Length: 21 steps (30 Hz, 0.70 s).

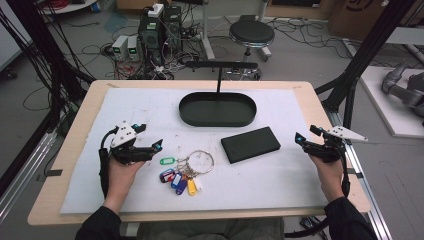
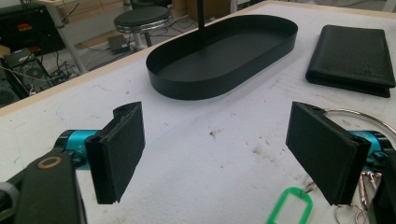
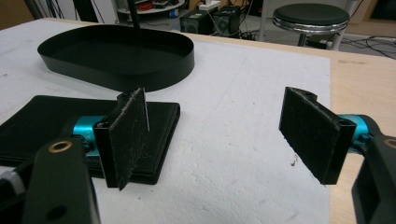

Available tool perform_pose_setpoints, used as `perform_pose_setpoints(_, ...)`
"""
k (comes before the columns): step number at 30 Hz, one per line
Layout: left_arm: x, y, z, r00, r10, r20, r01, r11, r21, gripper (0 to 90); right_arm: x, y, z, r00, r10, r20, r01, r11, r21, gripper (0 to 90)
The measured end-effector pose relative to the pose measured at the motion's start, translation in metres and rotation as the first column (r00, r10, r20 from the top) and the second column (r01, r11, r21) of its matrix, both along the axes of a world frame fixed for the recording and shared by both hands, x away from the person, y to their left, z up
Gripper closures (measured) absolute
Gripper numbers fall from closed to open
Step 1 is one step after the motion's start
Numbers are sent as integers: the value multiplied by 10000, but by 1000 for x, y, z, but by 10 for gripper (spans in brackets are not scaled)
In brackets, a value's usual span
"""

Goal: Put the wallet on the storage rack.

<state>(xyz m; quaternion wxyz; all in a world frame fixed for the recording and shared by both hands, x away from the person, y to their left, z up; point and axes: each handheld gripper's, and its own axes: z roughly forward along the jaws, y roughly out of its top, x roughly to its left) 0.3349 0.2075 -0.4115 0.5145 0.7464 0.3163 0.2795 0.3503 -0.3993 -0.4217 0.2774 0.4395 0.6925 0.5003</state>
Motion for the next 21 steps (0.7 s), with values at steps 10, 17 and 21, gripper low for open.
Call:
perform_pose_setpoints(10, 5, -5, 1, 9983, -561, -122, 545, 9926, -1089, 194, 3, -2, -3, 9997, -160, -163, 159, 9999, -33, 223)
perform_pose_setpoints(17, 9, -18, 7, 9937, -1025, -451, 952, 9851, -1431, 209, 5, -3, -4, 9996, -247, -99, 247, 9997, -65, 224)
perform_pose_setpoints(21, 14, -31, 9, 9857, -1498, -771, 1345, 9754, -1748, 209, 6, -3, -5, 9996, -254, -146, 253, 9997, -62, 225)
